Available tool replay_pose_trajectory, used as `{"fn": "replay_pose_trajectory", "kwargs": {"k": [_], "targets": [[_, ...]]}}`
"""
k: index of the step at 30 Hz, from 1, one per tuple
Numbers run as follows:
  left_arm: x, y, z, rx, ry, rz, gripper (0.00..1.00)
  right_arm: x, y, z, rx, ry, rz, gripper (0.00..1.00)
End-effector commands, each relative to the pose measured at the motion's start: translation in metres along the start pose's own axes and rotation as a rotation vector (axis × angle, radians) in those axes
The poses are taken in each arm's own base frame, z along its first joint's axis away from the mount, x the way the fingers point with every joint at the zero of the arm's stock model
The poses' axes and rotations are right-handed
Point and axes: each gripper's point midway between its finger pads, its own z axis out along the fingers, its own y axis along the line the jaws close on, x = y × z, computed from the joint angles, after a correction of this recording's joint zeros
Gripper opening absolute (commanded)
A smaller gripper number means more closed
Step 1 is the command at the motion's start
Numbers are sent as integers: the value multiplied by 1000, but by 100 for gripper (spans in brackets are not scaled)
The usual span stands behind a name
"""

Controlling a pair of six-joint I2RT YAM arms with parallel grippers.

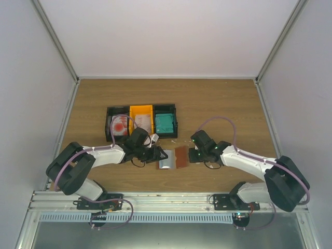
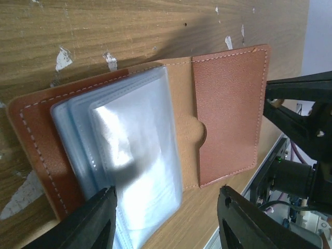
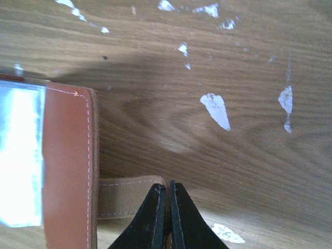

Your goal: Put the credit cards into the card holder

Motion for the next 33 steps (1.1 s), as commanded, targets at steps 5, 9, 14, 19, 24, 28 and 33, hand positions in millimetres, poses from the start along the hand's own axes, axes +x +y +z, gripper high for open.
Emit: {"fn": "replay_pose_trajectory", "kwargs": {"k": [5,9,14,19,24,28,33], "targets": [[-4,-4,4,2,2,31,57,2,-15,11,63,0,-4,0],[-2,-8,7,29,23,34,53,-2,-11,7,47,-12,-16,1],[-5,-19,5,62,20,58,48,-12,-4,-4,21,-48,-27,8],[-6,-30,4,92,25,82,39,-28,2,-27,8,-117,-28,29],[-5,-39,6,130,44,101,35,-43,16,-55,-58,-200,-41,41],[-4,-48,8,161,55,118,36,-51,38,-77,-177,-250,-80,45],[-1,-62,16,200,93,150,41,-48,53,-86,-275,-254,-106,48]]}}
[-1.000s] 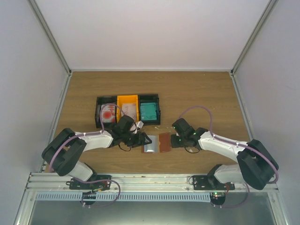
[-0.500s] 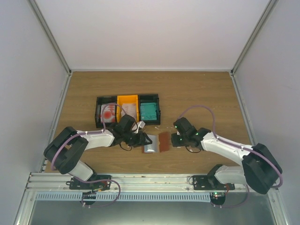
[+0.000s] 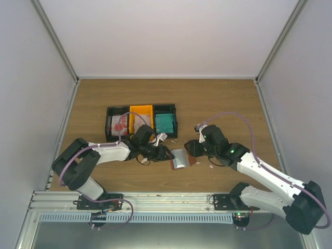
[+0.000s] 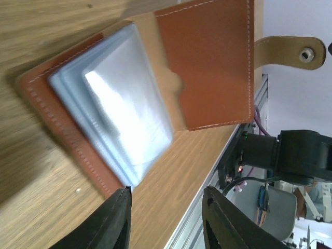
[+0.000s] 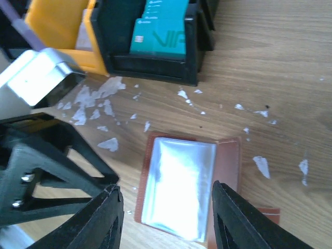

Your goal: Put the credit cards into the card holder

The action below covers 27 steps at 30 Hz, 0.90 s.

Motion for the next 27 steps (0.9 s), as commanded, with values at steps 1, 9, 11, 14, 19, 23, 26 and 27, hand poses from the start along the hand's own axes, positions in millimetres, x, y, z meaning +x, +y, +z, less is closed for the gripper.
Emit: {"fn": "replay_pose_trajectory", "kwargs": {"k": [1,9,11,14,19,23,26,27], "targets": [[-8,-23,13,64,19,80,41,-5,16,-5,-89,-10,-17,48],[-15,-13,18,-14,-6,55,41,12,-13,6,59,57,30,35],[-14,-12,20,-18,-2,52,41,9,-10,3,44,44,24,29],[-15,-9,23,-26,-1,42,40,3,-14,-2,76,22,28,36],[-18,-4,29,-43,3,23,40,-11,5,-16,-13,-30,-5,43],[-20,-4,33,-45,3,18,40,1,51,-23,-293,15,-81,37],[-21,-5,34,-45,3,20,38,20,73,-22,-454,87,-101,33],[-21,-4,35,-47,2,18,38,26,72,-17,-459,115,-96,31]]}}
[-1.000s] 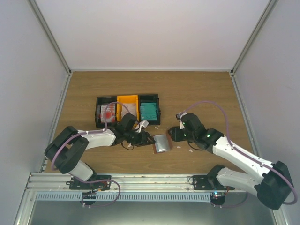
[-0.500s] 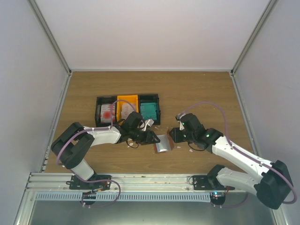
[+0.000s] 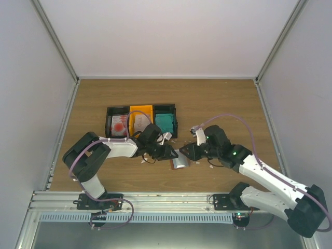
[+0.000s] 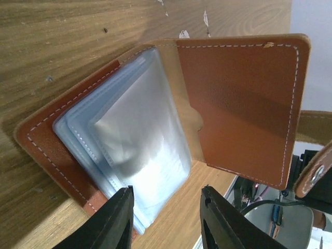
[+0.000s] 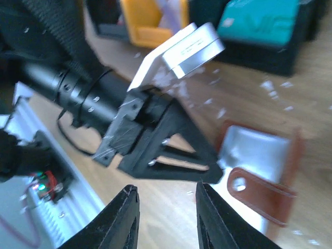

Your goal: Put the credit cards into the card holder

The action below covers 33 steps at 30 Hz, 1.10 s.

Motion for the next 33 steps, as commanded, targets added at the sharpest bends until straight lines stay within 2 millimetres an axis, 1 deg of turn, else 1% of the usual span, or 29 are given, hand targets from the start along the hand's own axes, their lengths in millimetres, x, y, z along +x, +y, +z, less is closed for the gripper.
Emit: {"fn": "replay_pose_trajectory", "kwargs": {"k": [1,3,6,11,14,18,21,24,28,31,33], "targets": [[-8,-8,5,8,-20,23,38,24,24,13,-199,107,-28,29],[-8,-7,6,6,-18,14,37,34,9,23,-135,150,-7,29],[-6,-4,7,-1,-5,-1,37,44,-7,30,-62,191,6,30],[-7,-1,8,-27,-6,-8,37,47,-40,34,119,204,29,36],[-7,0,9,-29,-1,-12,37,50,-61,35,230,206,42,37],[-6,0,9,-28,1,-12,37,53,-81,34,338,211,58,37],[-7,-2,9,-23,1,-10,37,53,-91,31,399,204,69,35],[-8,-4,9,-14,1,-3,37,54,-98,31,432,205,74,35],[-9,-13,12,29,8,10,37,62,-95,41,390,226,77,42],[-11,-18,14,54,12,16,36,71,-98,50,373,250,90,43],[-11,-21,15,70,14,20,34,78,-102,53,378,265,101,41]]}}
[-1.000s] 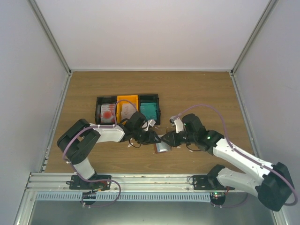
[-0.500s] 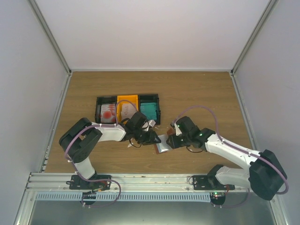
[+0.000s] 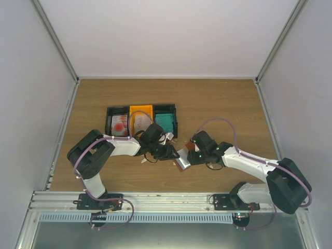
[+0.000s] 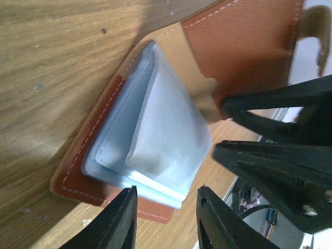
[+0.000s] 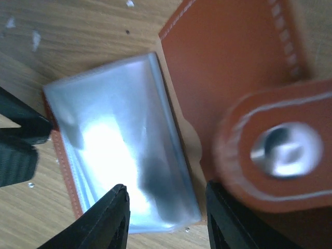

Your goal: Put the credit cards into the card holder

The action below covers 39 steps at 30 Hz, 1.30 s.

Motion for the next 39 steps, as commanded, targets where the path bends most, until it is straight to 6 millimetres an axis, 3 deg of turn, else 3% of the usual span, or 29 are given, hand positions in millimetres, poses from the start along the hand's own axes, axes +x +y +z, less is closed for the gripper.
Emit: {"fn": "replay_pose_trajectory", "kwargs": {"k": [1,15,22,28,34,39], "targets": [[-10,-24,4,83,-14,55,34,9,-5,15,-1,22,29,40],[-18,-10,7,1,-41,12,45,26,11,27,-159,48,126,56],[-21,-1,-17,-95,-150,18,46,29,36,23,-336,66,300,57],[-13,3,-39,-117,-222,17,46,10,51,11,-417,20,374,55],[-13,-7,-52,-94,-259,41,47,-26,56,-15,-366,-91,282,55],[-15,-13,-53,-82,-262,48,47,-38,46,-22,-243,-118,205,55]]}}
